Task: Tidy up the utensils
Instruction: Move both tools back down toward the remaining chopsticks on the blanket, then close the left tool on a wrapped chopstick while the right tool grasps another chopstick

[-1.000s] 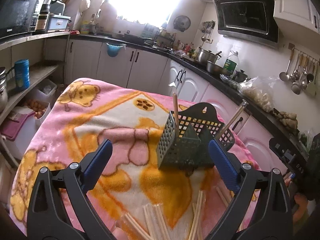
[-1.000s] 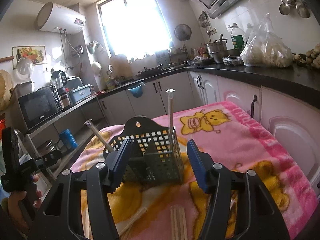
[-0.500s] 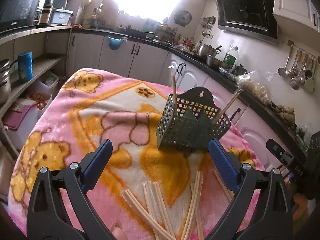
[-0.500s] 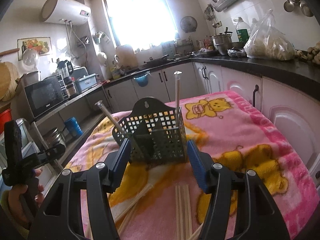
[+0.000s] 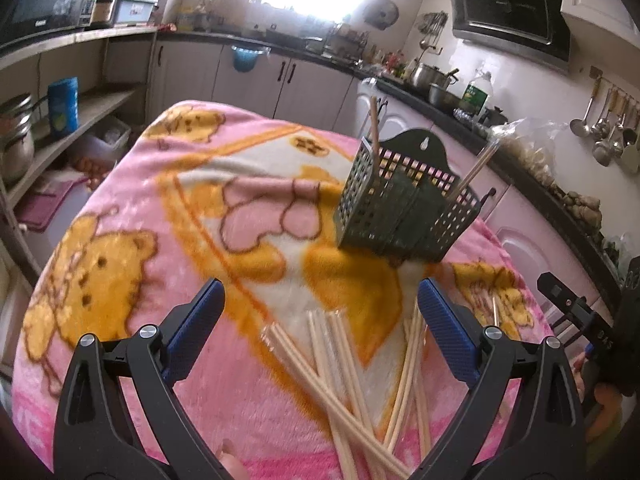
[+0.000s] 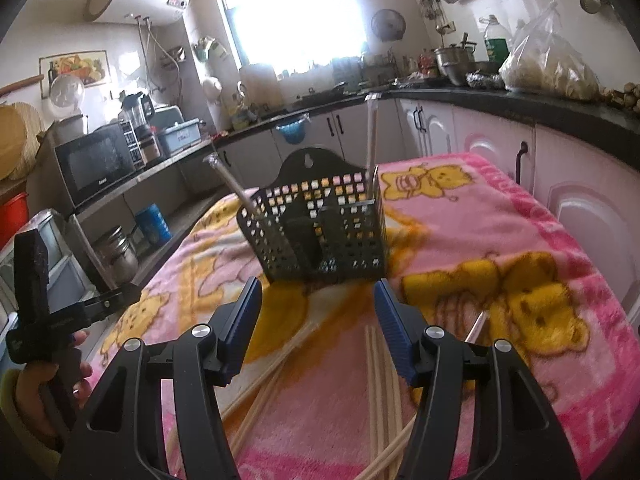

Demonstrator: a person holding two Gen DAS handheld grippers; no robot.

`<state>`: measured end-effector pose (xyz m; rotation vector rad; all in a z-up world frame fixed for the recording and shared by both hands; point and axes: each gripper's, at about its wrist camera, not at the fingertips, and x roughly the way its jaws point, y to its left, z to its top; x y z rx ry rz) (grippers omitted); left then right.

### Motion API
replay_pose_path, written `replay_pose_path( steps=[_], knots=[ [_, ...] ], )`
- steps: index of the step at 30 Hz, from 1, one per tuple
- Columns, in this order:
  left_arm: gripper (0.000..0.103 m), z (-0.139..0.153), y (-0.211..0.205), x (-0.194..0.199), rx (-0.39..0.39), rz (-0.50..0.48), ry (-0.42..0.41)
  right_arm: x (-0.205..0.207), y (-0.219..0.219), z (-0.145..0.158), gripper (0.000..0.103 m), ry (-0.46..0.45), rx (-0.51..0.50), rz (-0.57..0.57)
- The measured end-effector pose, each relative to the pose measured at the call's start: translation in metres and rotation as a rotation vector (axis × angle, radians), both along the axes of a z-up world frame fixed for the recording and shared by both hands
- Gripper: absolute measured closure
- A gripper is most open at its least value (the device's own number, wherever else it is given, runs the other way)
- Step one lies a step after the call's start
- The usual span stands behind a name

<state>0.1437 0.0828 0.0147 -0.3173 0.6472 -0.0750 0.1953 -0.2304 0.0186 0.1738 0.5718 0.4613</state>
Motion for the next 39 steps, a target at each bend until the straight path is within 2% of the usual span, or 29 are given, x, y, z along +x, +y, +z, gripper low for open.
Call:
replay_pose_path(
  steps=[11, 15, 17, 22, 24, 27, 32, 39],
  knots=[
    [0.015, -0.031, 0.001, -0.005, -0.015, -0.011, 0.085, -0.006, 0.016, -0.016, 0.047, 0.049, -0.018, 0.033],
    [0.015, -0.046, 0.005, -0.005, -0.045, -0.013, 0.138, -0.007, 0.024, -0.021, 0.047, 0.064, -0.027, 0.051],
    [0.018, -0.052, 0.007, -0.005, -0.074, -0.019, 0.157, -0.006, 0.028, -0.023, 0.047, 0.072, -0.034, 0.060],
    [0.035, -0.068, 0.011, -0.005, -0.179, -0.041, 0.218, 0.001, 0.041, -0.033, 0.047, 0.110, -0.070, 0.080],
    [0.040, -0.074, 0.012, -0.004, -0.228, -0.054, 0.239, 0.008, 0.045, -0.038, 0.047, 0.146, -0.065, 0.092],
    [0.048, -0.080, 0.012, 0.000, -0.263, -0.066, 0.258, 0.019, 0.052, -0.050, 0.047, 0.207, -0.069, 0.103],
    [0.051, -0.086, 0.013, 0.011, -0.300, -0.065, 0.281, 0.039, 0.061, -0.066, 0.048, 0.306, -0.054, 0.105],
    [0.057, -0.090, 0.017, 0.027, -0.323, -0.056, 0.303, 0.067, 0.066, -0.081, 0.055, 0.424, -0.002, 0.097]
  ],
)
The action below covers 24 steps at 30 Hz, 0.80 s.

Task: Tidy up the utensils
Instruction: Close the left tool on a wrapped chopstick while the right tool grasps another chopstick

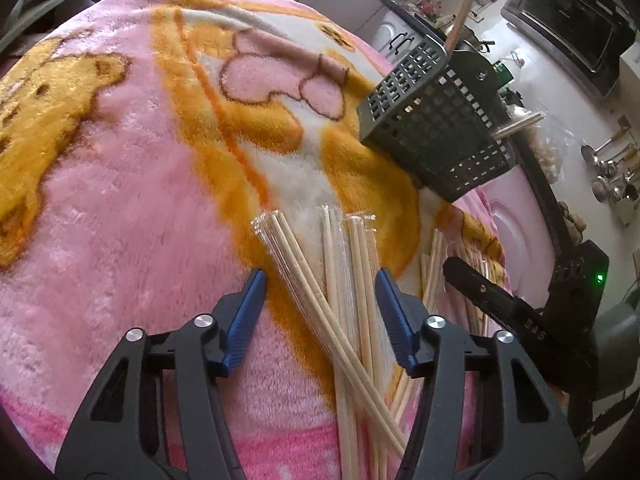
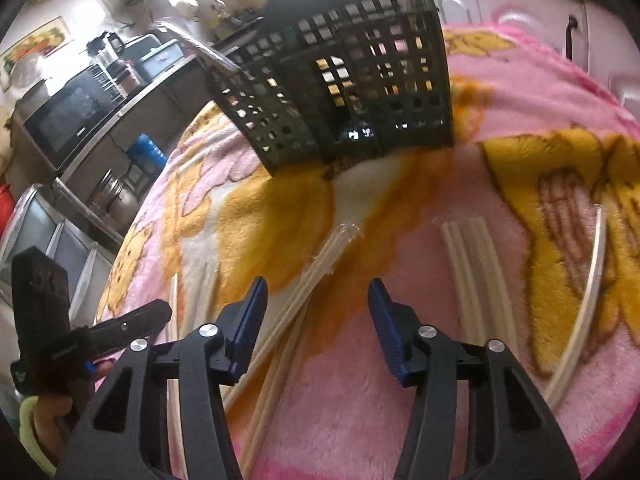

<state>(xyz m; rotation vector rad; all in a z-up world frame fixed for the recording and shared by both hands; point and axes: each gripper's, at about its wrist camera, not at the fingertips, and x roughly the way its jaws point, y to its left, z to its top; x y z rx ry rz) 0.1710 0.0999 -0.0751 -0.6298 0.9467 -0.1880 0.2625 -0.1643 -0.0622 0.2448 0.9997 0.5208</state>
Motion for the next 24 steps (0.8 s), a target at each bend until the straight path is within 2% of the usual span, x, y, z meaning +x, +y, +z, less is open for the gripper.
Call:
replay_pose_path(
  steps=[5, 10, 13, 15, 20, 24],
  knots=[
    [0.062, -0.003, 0.005, 0.007, -0.034, 0.012, 0.012, 0.014, 0.000, -0.005, 0.066, 0.046, 0.029, -0.010],
    [0.083, -0.007, 0.012, 0.012, -0.041, 0.033, 0.027, 0.024, -0.007, -0.007, 0.076, 0.077, 0.064, -0.035],
    [0.093, -0.009, 0.016, 0.013, -0.053, 0.043, 0.036, 0.025, -0.011, -0.008, 0.088, 0.083, 0.081, -0.039],
    [0.097, -0.011, 0.019, 0.014, -0.059, 0.049, 0.040, 0.025, -0.013, -0.007, 0.089, 0.085, 0.092, -0.040],
    [0.099, -0.002, 0.020, 0.010, -0.060, 0.042, 0.011, 0.021, -0.021, 0.002, 0.091, 0.056, 0.121, -0.039],
    [0.100, 0.022, 0.012, 0.005, -0.016, 0.018, -0.062, 0.013, -0.030, 0.018, 0.091, 0.005, 0.131, -0.037]
  ],
)
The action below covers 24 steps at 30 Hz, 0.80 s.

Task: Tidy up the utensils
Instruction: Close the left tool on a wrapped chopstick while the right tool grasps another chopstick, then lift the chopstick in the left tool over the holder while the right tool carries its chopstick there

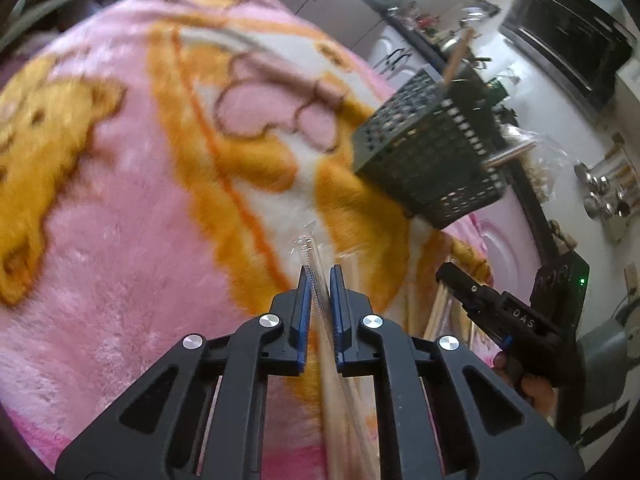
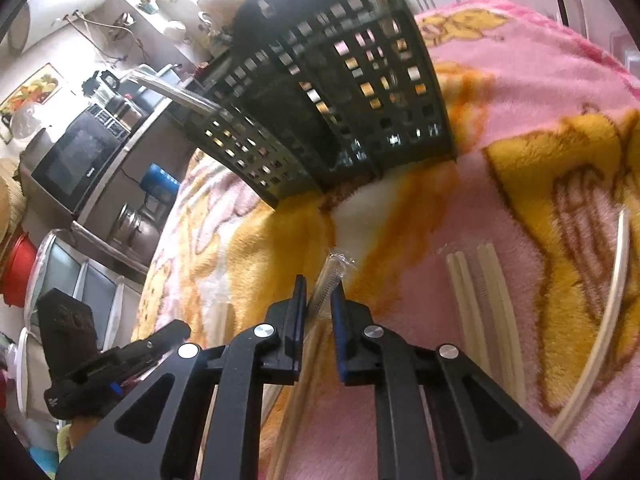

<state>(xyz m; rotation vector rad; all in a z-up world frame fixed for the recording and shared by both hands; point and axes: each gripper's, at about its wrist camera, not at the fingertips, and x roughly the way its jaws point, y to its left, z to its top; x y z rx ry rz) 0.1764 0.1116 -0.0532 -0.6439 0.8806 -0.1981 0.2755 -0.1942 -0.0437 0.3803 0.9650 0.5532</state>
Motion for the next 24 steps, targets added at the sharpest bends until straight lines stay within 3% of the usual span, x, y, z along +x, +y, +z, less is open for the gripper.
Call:
replay_pose_path(
  steps=[6, 24],
  knots=[
    [0.102, 0.035, -0.010, -0.003, 0.074, -0.017, -0.093, -0.013, -0.005, 0.027, 0.092, -0.108, -0.028, -0.006],
    [0.102, 0.101, -0.035, 0.004, 0.190, -0.072, -0.239, -0.043, -0.025, 0.090, 0.095, -0.360, -0.080, -0.060]
  ],
)
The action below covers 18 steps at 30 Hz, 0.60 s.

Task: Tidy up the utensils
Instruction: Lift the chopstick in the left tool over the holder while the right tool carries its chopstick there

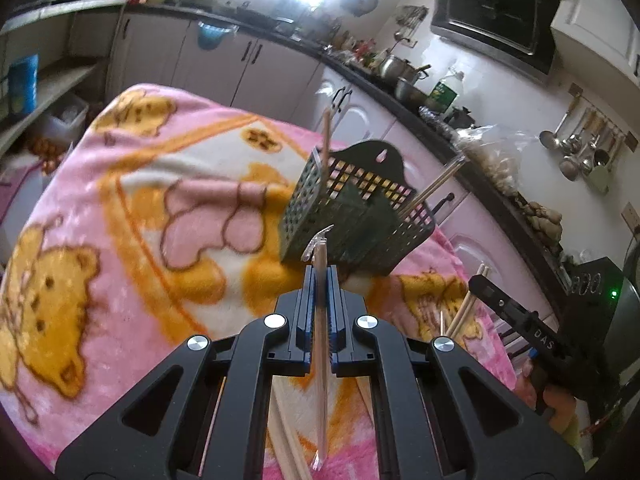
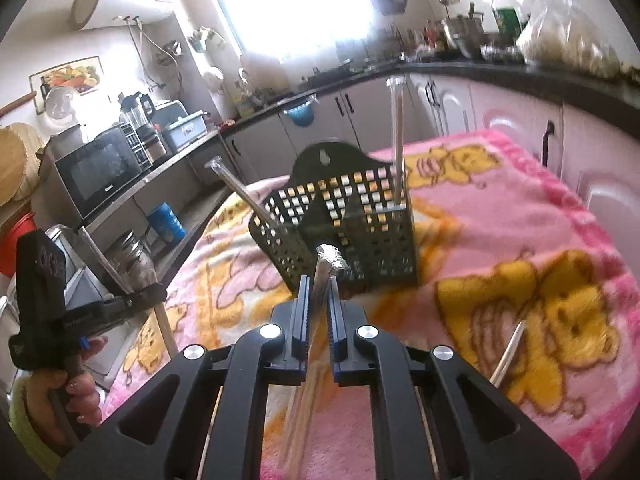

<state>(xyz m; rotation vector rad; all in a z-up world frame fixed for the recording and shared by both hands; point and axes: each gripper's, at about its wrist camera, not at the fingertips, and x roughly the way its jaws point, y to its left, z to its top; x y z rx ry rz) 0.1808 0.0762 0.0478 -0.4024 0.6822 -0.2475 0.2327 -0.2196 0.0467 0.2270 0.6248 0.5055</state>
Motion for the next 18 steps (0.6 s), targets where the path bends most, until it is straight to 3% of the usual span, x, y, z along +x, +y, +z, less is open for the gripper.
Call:
replay_pose_path(
  steps=[18],
  knots=[
    [0.102, 0.084, -0.033, 0.026, 0.065, -0.056, -0.193, -0.008, -0.023, 0.053, 0.097, -0.172, 0.004, -0.044]
  ],
)
